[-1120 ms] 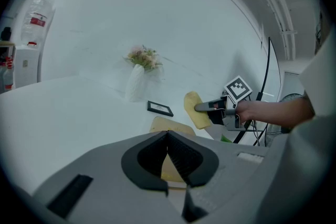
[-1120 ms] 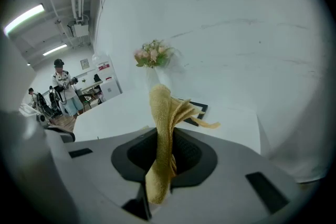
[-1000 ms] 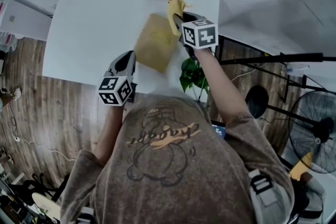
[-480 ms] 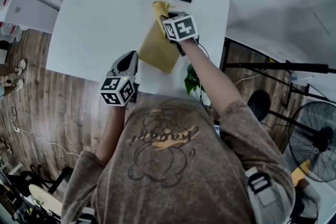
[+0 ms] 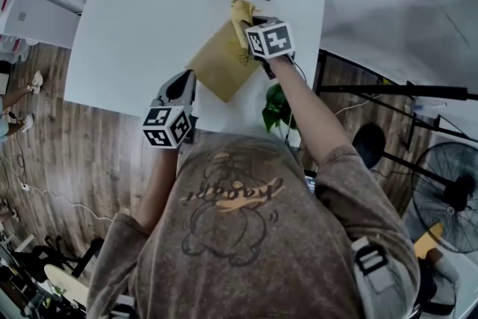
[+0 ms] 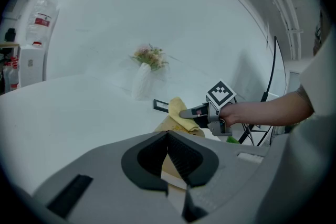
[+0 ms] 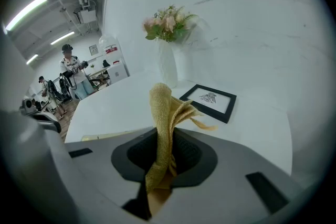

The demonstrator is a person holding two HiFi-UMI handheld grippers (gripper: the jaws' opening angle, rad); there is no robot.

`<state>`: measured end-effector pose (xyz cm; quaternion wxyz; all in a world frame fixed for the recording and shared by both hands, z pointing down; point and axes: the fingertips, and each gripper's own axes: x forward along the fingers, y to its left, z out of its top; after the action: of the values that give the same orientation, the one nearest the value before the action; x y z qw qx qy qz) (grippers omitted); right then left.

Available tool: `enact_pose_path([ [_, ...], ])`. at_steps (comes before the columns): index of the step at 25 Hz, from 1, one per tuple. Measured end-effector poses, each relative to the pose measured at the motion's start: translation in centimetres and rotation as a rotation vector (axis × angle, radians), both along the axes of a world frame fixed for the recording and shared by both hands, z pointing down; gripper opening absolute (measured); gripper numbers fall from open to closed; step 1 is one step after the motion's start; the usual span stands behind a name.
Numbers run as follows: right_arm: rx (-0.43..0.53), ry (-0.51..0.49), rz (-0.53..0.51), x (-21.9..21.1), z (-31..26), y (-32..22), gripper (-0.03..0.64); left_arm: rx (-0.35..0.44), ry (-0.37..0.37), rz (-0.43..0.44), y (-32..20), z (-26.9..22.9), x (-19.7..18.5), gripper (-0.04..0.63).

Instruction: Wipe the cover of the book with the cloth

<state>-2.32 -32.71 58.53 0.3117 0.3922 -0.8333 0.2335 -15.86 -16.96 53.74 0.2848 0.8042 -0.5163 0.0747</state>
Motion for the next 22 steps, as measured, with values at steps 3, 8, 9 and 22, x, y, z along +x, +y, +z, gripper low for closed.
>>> enact_pose_path([
  [3, -0.006, -0.006, 0.032, 2.0, 0.0, 0.4, 0.066, -0.003, 0.000, 0.007, 0.1, 0.2, 0.2, 0.003],
  [8, -0.013, -0.001, 0.066, 4.6, 0.1, 1.3, 0.066, -0.007, 0.003, 0.018, 0.2, 0.6, 0.4, 0.003],
  [9, -0.015, 0.004, 0.069, 5.0, 0.2, 1.5, 0.066, -0.007, 0.003, 0.020, 0.2, 0.6, 0.5, 0.003],
  [22, 0.134, 0.026, 0.069, 9.5, -6.4, -2.4, 0.066, -0.008, 0.015, 0.015, 1.2, 0.5, 0.0, 0.003],
])
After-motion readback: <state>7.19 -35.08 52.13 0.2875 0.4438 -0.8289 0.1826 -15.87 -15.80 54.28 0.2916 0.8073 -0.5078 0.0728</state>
